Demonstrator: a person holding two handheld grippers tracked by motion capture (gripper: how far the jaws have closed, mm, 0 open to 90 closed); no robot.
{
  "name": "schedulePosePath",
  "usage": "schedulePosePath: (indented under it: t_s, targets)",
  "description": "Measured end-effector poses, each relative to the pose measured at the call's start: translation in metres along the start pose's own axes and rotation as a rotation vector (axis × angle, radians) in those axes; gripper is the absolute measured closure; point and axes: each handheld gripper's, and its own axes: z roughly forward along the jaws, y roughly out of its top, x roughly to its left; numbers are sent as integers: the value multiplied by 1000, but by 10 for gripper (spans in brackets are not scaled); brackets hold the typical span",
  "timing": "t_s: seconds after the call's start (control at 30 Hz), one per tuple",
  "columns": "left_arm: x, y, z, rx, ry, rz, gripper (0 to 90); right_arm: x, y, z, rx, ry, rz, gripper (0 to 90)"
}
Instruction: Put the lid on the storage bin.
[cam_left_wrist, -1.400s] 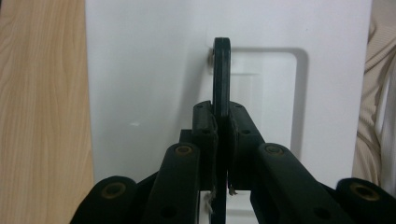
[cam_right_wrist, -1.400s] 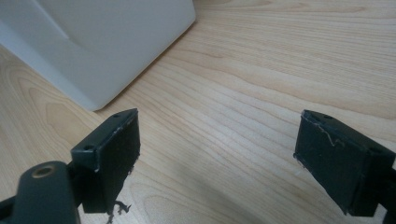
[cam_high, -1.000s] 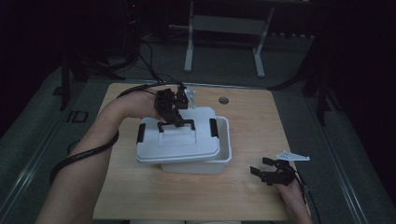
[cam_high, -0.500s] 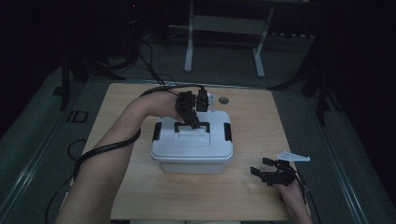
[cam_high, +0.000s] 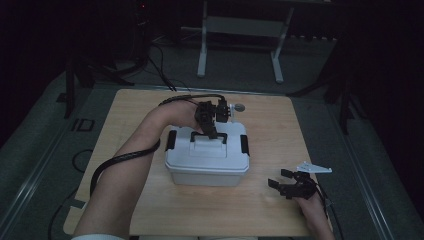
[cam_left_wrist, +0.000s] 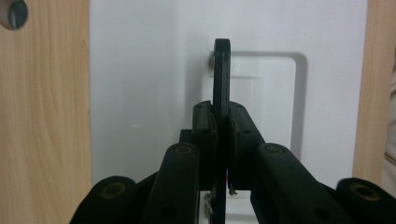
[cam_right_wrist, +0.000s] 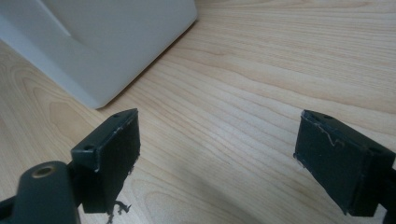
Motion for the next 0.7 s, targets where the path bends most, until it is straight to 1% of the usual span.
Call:
schedulePosePath:
  t_s: [0.07, 0.1, 0.13, 0.2, 0.23, 0.27, 0.3, 0.33, 0.37, 0.4, 0.43, 0.47, 0.5, 0.53, 0.57, 0.6, 0.63, 0.67, 0.7]
  targets:
    - [0, -2, 2, -6, -4, -2, 833, 0, 0, 0, 1, -1, -1, 140]
    - [0, -3, 2, -14, -6, -10, 833, 0, 0, 0, 1, -1, 1, 140]
    - [0, -3, 2, -17, -4, -4, 832, 0, 0, 0, 0, -1, 0, 140]
    - [0, -4, 2, -23, -3, -14, 830, 1, 0, 0, 4, -3, -3, 140]
    - [0, -4, 2, -24, 1, -22, 825, 1, 0, 1, 4, -3, -4, 140]
    - [0, -4, 2, -20, 20, -21, 812, 1, 0, 1, 5, -4, -4, 140]
    - [-1, -5, 1, -26, 42, -21, 736, 1, 0, 1, 6, -4, -5, 140]
    - [0, -6, 0, -54, 36, -36, 651, 1, 0, 1, 7, -4, -4, 140]
    - [1, -7, -1, -68, 49, -55, 581, 1, 0, 1, 5, -4, -3, 140]
    - [1, -9, -2, -75, 71, -75, 499, 1, 0, 0, 3, -3, -2, 140]
    - [2, -10, -2, -82, 69, -99, 437, 1, 0, 0, 4, -2, -2, 140]
    - [3, -12, -3, -88, 60, -112, 407, 1, 0, 0, 4, -2, -1, 140]
    - [4, -14, -3, -90, 70, -121, 363, 1, 0, 0, 3, -2, -2, 139]
    - [4, -16, -3, -95, 71, -143, 342, 2, 0, 1, 4, -3, -3, 140]
    - [5, -19, -2, -103, 69, -149, 306, 2, 0, 1, 5, -3, -4, 140]
    - [5, -21, -1, -94, 71, -159, 247, 2, 0, 1, 6, -3, -4, 140]
    - [5, -23, 0, -86, 78, -158, 212, 2, 0, 1, 6, -2, -4, 140]
    - [6, -25, 2, -80, 74, -166, 168, 2, 0, 1, 7, -3, -5, 139]
    - [6, -28, 3, -84, 62, -178, 149, 2, 0, 1, 7, -3, -5, 139]
